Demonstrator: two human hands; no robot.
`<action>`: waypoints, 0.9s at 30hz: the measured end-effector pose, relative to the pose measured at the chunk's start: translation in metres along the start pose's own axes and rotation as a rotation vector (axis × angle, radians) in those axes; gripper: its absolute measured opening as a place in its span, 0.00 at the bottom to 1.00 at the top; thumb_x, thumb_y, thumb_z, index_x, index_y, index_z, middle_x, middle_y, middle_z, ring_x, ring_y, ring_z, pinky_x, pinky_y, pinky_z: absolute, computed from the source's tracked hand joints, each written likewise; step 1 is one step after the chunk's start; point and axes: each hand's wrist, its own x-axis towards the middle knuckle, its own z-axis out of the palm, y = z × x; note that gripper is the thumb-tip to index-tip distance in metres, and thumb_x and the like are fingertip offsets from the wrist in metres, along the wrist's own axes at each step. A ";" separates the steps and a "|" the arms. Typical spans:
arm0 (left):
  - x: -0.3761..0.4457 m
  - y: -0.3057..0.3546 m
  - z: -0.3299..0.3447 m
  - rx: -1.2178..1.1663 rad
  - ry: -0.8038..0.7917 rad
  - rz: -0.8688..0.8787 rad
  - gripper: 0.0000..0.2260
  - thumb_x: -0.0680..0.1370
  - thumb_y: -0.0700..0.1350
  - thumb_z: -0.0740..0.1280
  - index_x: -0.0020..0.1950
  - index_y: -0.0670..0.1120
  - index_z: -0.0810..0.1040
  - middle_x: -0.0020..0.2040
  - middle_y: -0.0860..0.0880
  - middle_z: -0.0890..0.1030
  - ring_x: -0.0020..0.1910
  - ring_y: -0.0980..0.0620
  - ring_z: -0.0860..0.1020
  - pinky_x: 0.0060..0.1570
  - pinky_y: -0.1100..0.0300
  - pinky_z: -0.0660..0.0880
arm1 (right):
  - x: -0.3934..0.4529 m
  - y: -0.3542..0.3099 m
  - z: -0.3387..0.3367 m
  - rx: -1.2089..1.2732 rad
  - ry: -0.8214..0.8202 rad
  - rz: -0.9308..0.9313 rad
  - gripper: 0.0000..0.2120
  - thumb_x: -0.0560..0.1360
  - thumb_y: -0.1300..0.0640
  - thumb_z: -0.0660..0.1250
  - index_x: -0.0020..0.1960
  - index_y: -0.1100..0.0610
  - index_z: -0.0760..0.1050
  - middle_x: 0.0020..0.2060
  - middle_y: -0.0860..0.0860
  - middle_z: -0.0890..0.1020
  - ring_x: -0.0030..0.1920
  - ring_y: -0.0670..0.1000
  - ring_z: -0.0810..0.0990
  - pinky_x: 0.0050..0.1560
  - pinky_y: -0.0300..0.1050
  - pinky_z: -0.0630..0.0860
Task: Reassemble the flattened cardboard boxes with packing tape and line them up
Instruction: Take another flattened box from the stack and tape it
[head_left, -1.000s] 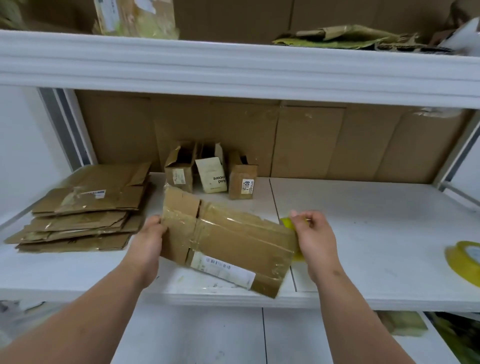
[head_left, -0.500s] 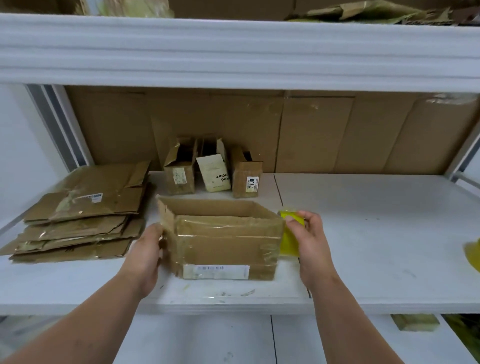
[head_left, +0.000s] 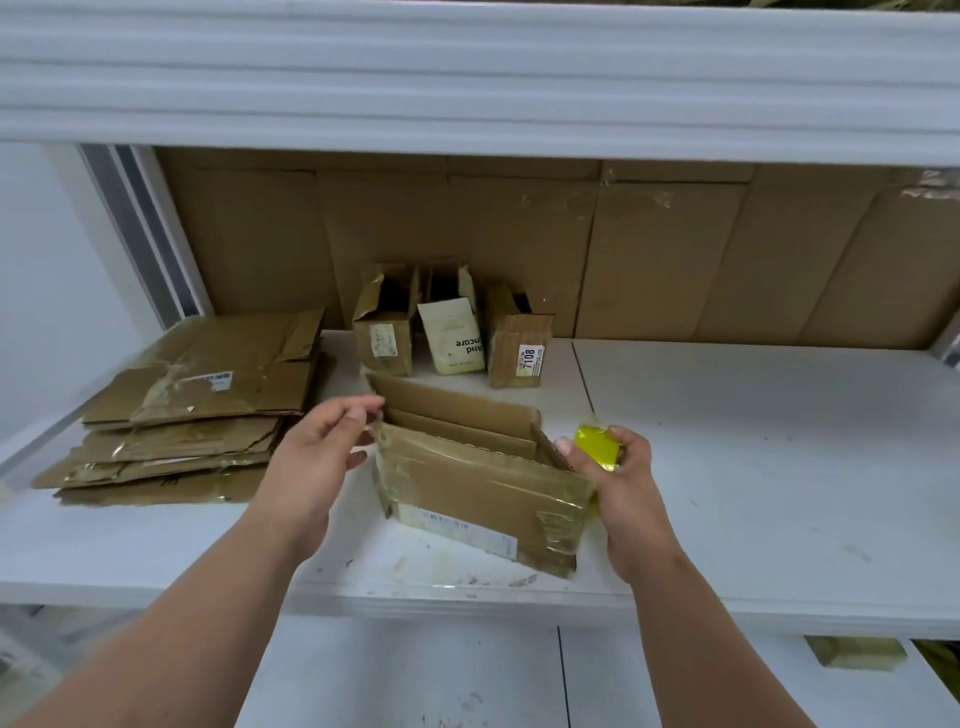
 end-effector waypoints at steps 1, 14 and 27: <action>-0.004 0.001 0.000 0.014 -0.032 0.013 0.12 0.84 0.50 0.58 0.62 0.57 0.80 0.57 0.53 0.80 0.57 0.52 0.78 0.63 0.50 0.74 | 0.000 0.000 0.000 0.002 -0.007 0.008 0.28 0.71 0.52 0.75 0.64 0.47 0.63 0.49 0.47 0.76 0.48 0.46 0.77 0.52 0.44 0.72; 0.002 0.000 0.002 0.460 -0.146 0.250 0.12 0.72 0.52 0.74 0.38 0.45 0.80 0.57 0.62 0.77 0.58 0.64 0.74 0.56 0.60 0.69 | 0.008 -0.008 -0.012 -0.124 -0.139 0.096 0.57 0.51 0.39 0.79 0.74 0.47 0.55 0.62 0.51 0.73 0.63 0.53 0.73 0.62 0.46 0.67; 0.001 0.018 -0.017 0.533 -0.481 0.079 0.16 0.65 0.56 0.77 0.35 0.47 0.76 0.54 0.65 0.82 0.56 0.70 0.75 0.55 0.64 0.66 | 0.019 -0.007 -0.011 -0.282 -0.131 0.080 0.48 0.65 0.55 0.81 0.75 0.50 0.53 0.66 0.53 0.67 0.62 0.53 0.69 0.58 0.44 0.66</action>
